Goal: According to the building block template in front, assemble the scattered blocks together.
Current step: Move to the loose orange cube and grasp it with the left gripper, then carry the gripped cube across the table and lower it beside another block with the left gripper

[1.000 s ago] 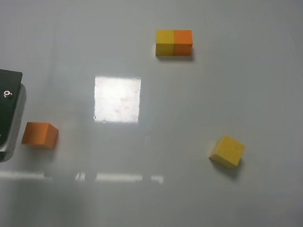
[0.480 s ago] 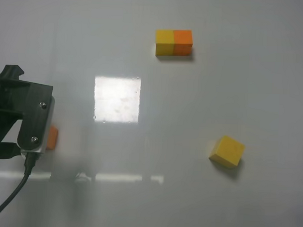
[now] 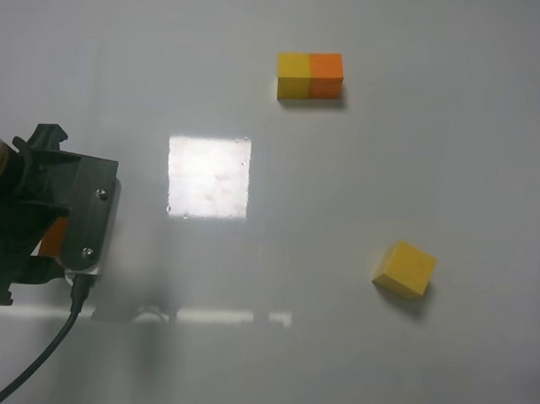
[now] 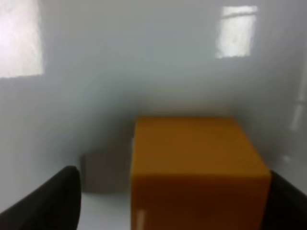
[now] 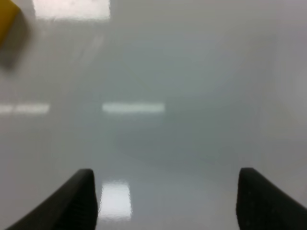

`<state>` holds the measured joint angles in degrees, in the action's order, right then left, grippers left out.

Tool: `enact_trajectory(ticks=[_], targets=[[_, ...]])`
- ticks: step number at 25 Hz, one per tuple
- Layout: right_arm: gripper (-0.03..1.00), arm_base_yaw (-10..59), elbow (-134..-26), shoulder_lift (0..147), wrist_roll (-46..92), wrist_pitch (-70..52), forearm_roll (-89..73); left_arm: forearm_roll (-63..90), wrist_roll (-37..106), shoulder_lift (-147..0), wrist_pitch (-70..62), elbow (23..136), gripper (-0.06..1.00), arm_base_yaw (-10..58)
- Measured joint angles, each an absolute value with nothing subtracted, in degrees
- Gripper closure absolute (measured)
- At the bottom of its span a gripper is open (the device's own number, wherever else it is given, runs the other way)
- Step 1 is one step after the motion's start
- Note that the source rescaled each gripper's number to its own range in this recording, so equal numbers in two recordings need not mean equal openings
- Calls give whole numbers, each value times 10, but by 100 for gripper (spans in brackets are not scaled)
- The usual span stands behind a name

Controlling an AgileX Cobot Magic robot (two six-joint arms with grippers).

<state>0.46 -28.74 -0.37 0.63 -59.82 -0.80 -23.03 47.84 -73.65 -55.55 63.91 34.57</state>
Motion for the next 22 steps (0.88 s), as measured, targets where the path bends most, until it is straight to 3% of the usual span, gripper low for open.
enact_trajectory(ticks=[8, 10, 11, 12, 13, 14, 15, 22], targets=[[41, 5, -287, -4, 6, -598, -8, -263, 434, -745, -546, 639, -3, 378], [41, 5, -287, -4, 6, -598, -8, -262, 432, -748, -546, 639, 3, 378], [41, 5, -287, -4, 6, -598, -8, -260, 431, -749, -547, 639, 14, 378], [41, 5, -287, -4, 6, -598, -8, -259, 431, -752, -549, 639, 37, 378], [41, 5, -287, -4, 6, -598, -8, -256, 432, -753, -552, 639, 75, 378], [41, 5, -287, -4, 6, -598, -8, -255, 432, -753, -556, 639, 94, 378], [41, 5, -287, -4, 6, -598, -8, -255, 433, -753, -557, 639, 90, 378], [41, 5, -287, -4, 6, -598, -8, -261, 433, -756, -600, 677, 90, 383]])
